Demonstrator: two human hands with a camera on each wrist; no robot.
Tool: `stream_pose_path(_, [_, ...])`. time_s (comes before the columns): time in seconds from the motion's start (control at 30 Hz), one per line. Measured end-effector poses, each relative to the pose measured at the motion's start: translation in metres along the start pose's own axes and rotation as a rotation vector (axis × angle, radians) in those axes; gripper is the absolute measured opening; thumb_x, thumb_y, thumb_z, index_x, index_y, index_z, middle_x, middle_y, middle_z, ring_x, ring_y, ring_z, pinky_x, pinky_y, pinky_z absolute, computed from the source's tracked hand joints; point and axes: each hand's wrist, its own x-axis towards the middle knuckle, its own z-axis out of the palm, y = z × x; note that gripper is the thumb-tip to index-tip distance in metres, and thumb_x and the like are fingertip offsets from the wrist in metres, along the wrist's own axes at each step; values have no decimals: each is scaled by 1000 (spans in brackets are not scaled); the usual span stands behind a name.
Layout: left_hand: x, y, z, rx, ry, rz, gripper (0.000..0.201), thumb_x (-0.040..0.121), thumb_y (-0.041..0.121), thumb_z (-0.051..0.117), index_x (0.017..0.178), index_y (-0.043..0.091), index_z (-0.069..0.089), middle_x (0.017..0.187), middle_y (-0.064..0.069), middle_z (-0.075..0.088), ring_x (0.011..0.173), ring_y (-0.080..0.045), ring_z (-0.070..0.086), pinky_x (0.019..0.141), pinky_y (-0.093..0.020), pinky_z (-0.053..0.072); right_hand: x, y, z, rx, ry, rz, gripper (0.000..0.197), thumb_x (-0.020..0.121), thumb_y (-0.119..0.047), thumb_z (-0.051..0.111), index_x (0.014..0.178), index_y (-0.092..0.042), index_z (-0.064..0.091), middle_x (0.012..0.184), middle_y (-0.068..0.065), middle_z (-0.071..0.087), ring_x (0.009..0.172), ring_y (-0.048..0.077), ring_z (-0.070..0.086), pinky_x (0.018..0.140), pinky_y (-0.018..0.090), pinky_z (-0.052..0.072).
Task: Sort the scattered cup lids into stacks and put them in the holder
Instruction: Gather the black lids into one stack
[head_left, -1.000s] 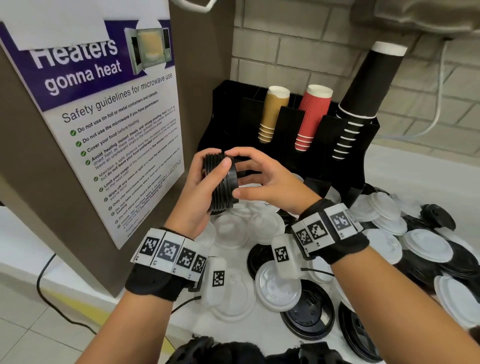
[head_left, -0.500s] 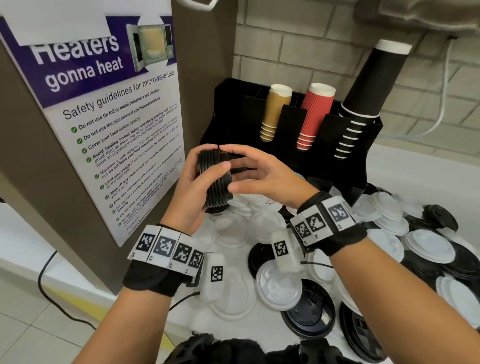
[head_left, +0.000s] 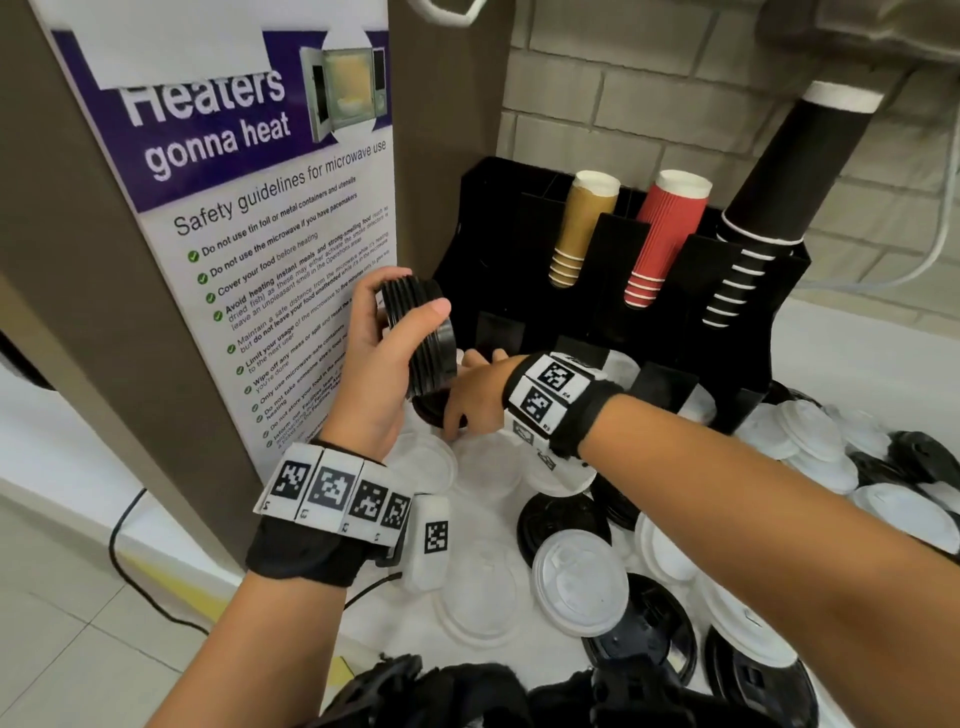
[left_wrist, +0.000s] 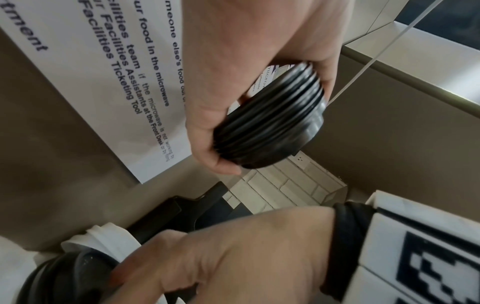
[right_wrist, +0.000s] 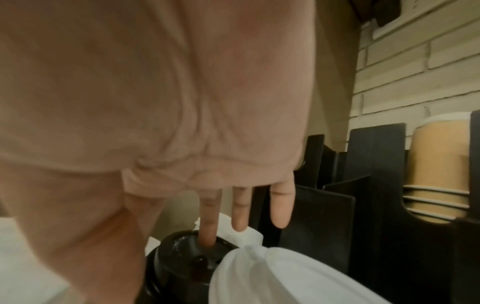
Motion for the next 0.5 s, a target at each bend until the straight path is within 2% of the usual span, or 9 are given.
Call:
stream_pose_path(0.07, [0, 1, 0, -4, 4, -4, 32, 73, 26, 71, 100, 33, 57, 99, 3, 54, 71, -4, 62, 52, -26, 51, 2, -1, 2, -45, -37, 7, 59, 96, -45, 46, 150, -29, 28, 157, -1, 14, 142, 27, 9, 115, 56, 13])
stream_pose_path(0.2, [2, 3, -1, 21, 12, 3, 30, 74, 26, 69, 100, 33, 56, 98, 4, 54, 77, -10, 59, 56, -28, 51, -3, 6, 5, -165, -35, -18, 61, 96, -22, 40, 152, -29, 17, 160, 2, 5, 144, 31, 6, 109, 56, 22])
stream_pose_path(0.37, [6, 3, -1, 34, 17, 11, 30, 74, 27, 69, 100, 35, 57, 98, 6, 54, 77, -9, 59, 60, -28, 51, -3, 11, 5, -179, -84, -61, 62, 94, -21, 42, 150, -38, 22, 160, 8, 2, 145, 36, 3, 109, 57, 25])
stream_pose_path(0.5, [7, 2, 1, 36, 5, 14, 31, 74, 26, 69, 101, 33, 56, 98, 5, 54, 79, -9, 58, 63, -29, 51, 7, 5, 14, -205, -86, -14, 63, 92, -22, 45, 150, -33, 23, 160, 8, 1, 146, 34, 2, 109, 58, 23])
